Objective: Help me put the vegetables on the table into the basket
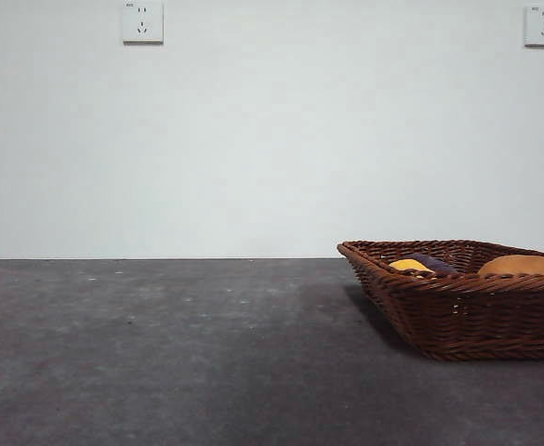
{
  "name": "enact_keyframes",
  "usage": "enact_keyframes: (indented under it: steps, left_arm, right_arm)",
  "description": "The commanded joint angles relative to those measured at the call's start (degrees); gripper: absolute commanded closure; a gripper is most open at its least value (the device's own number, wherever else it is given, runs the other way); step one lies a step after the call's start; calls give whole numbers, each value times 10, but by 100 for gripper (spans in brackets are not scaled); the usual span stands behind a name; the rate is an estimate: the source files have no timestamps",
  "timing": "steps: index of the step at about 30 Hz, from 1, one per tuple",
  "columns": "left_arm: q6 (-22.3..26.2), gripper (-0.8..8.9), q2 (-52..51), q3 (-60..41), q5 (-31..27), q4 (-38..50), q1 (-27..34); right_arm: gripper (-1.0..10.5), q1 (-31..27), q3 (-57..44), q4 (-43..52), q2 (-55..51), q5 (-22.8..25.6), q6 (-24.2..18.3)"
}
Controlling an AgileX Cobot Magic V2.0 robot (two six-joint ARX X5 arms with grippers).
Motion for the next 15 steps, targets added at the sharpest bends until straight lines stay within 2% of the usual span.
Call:
enact_keyframes:
  steps: [1, 8, 15]
  left_arm:
    - [-3, 817, 0, -6, 0, 4, 2]
    - [-3, 817, 0, -6, 0, 3, 2]
    - [-3, 817, 0, -6, 0, 3, 2]
  right_arm:
    - [946, 1, -83, 24, -55, 8, 9]
    - [946, 1, -243, 80, -169, 9, 35]
    - [946, 1, -342, 100, -235, 11, 69]
